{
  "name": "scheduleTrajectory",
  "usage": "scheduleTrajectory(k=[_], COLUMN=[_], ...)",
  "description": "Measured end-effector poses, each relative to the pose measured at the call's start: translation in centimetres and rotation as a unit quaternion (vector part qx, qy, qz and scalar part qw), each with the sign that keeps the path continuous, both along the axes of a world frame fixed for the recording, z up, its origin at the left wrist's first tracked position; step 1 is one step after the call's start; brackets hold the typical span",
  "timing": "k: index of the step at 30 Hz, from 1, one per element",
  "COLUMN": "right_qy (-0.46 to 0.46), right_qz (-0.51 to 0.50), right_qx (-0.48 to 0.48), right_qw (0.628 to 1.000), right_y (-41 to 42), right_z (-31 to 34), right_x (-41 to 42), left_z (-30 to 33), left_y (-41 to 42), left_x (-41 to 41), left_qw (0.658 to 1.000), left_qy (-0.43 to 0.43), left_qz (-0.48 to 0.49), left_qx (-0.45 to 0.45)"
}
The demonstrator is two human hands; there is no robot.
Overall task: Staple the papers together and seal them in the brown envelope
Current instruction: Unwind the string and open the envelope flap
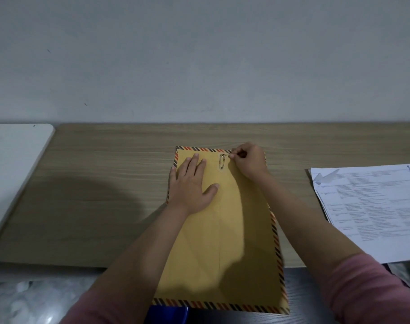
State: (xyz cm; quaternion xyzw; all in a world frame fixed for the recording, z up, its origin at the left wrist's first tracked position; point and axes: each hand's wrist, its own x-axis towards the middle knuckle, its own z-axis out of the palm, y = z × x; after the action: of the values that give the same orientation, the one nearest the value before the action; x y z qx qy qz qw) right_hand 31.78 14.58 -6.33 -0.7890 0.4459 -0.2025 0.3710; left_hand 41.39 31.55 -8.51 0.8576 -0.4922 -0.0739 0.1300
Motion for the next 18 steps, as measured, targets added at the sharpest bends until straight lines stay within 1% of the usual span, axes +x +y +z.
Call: scheduleTrajectory(k=[3, 7, 11, 14, 18], right_qy=[-0.002, -0.024, -0.002, 0.039, 0.134], right_qz=[0.01, 0.03, 0.043, 0.067, 0.106], right_qx=[-0.017, -0.005, -0.051, -0.099, -0.142], right_qw=[1.0, 0.999, 0.998, 0.992, 0.975], right_y=[-0.1, 0.4, 0.5, 0.5, -0.1], right_z=[-0.3, 0.1, -0.1, -0.5, -0.3], right_x=[-0.3, -0.6, -0.3, 0.3, 1.1], left_z=[0.0, 0.0, 0.0, 0.0, 0.0], left_y=[0.0, 0.0, 0.0, 0.0, 0.1], left_x=[0.0, -0.1, -0.1, 0.0, 0.0], left_qw=[1.0, 1.0, 1.0, 1.0, 1.0], left_qy=[0.0, -0.002, -0.005, -0.007, -0.011], left_qz=[-0.001, 0.001, 0.001, -0.003, -0.003], left_qx=[-0.001, 0.0, 0.0, -0.003, -0.001])
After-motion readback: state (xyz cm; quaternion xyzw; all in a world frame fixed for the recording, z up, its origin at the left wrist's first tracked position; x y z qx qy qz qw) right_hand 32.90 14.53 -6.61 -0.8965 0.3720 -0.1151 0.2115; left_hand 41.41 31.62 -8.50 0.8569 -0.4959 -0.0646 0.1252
